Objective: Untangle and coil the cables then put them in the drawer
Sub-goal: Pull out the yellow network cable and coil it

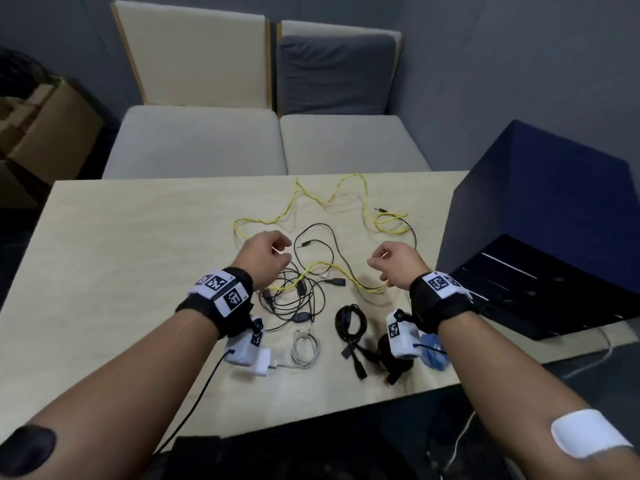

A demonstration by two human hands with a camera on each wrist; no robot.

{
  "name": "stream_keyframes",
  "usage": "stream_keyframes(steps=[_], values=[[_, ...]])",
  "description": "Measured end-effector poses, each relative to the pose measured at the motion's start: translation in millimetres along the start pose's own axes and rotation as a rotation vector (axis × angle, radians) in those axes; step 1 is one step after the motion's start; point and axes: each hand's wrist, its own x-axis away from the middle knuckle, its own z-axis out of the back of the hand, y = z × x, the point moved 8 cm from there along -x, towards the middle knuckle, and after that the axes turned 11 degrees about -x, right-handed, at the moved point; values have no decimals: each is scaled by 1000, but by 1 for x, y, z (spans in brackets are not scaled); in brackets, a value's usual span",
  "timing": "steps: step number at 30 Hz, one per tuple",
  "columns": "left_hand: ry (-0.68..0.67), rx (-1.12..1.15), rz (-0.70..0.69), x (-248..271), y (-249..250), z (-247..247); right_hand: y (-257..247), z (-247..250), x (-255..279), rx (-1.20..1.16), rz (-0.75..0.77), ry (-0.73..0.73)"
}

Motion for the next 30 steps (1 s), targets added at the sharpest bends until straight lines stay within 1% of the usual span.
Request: stream_keyframes(steps=[5, 8, 10, 12, 14, 18, 20, 22, 25, 27, 30], values=[[-28, -8, 25, -39, 26, -23, 4, 26, -42, 55, -6, -15], [-63, -63, 66, -59, 31, -42, 6, 25, -68, 83, 21, -72], [-86, -83, 122, -68, 28, -56, 9, 18, -86, 103, 33, -118], [-93, -117, 190, -73, 18, -65, 11, 2, -101, 137, 35, -192], [-56, -175, 283, -75, 0, -64, 10, -21, -112, 186, 52, -275], [156, -249, 558, -56, -44, -37, -1, -79, -114, 295, 123, -481], [236, -225, 654, -43, -60, -27, -8, -106, -107, 305, 158, -576], [234, -142, 703, -37, -75, -30, -16, -125, -100, 312, 203, -624], [107, 0, 748, -33, -94, -48, -24, -141, -96, 362, 251, -662], [65, 32, 767, -32, -102, -54, -26, -145, -95, 410, 272, -681], [138, 20, 747, -34, -103, -44, -27, -139, -100, 381, 258, -665]])
